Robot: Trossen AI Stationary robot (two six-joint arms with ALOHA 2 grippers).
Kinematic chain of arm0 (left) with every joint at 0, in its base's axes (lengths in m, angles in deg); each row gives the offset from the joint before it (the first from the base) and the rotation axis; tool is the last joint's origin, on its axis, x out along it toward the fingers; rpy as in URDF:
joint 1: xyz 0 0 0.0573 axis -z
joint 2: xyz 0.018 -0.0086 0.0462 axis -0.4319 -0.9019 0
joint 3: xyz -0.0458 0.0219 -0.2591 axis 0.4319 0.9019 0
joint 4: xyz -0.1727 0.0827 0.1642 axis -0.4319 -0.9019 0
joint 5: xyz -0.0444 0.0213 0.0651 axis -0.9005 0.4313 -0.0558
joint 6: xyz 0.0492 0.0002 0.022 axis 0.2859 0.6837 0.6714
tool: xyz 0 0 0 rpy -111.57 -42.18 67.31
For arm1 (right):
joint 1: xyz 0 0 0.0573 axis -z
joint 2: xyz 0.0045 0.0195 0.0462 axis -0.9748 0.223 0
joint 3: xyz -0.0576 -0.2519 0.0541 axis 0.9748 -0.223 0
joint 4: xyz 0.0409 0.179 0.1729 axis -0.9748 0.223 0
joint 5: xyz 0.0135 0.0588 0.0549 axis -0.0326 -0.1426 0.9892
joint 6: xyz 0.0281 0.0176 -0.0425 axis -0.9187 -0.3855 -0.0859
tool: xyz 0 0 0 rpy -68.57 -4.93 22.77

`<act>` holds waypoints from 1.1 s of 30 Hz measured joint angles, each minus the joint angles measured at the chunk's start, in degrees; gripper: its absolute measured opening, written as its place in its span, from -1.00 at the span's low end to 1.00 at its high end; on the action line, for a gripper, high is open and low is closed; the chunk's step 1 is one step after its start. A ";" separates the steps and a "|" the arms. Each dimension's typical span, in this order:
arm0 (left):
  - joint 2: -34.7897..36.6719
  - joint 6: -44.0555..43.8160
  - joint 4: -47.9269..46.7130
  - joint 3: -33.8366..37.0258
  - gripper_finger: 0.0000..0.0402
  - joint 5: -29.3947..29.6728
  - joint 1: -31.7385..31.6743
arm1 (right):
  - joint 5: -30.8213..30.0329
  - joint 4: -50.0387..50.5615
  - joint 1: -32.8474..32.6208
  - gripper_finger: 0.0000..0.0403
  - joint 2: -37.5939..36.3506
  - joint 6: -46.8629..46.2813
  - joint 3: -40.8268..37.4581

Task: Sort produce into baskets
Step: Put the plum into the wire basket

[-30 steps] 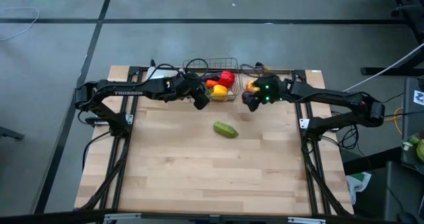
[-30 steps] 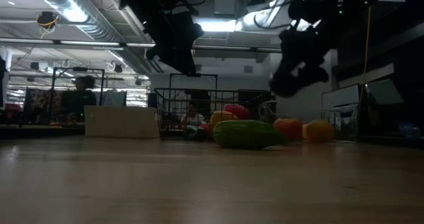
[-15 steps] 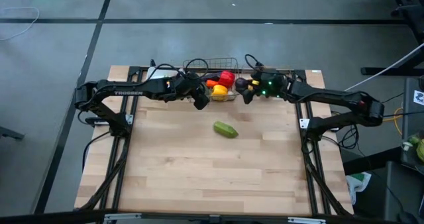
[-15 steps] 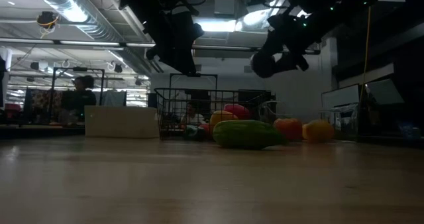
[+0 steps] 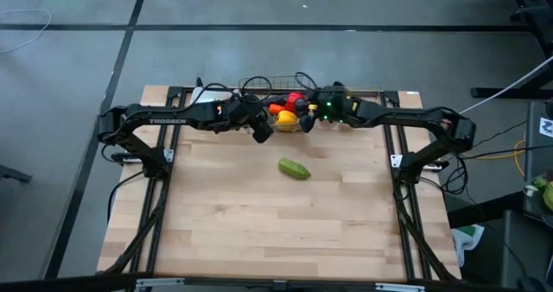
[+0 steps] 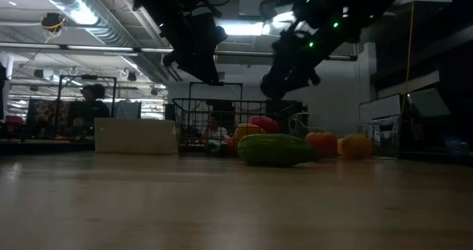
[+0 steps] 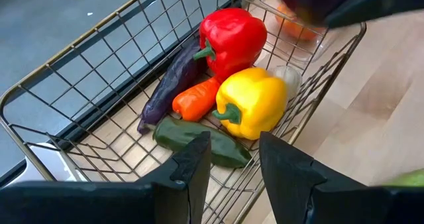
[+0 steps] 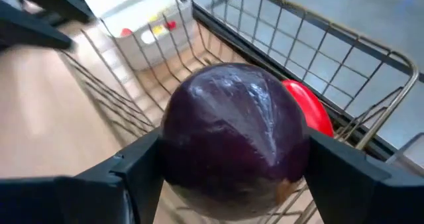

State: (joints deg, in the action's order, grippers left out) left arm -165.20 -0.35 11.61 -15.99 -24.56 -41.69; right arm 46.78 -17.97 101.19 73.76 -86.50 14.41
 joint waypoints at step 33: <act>-0.01 0.00 -0.01 0.00 -0.38 0.02 0.00 | -0.24 -0.18 0.00 0.63 6.21 7.17 0.71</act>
State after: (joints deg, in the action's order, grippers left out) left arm -165.21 -0.35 11.60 -15.99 -24.54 -41.69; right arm 46.53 -18.15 101.19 79.97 -79.32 15.13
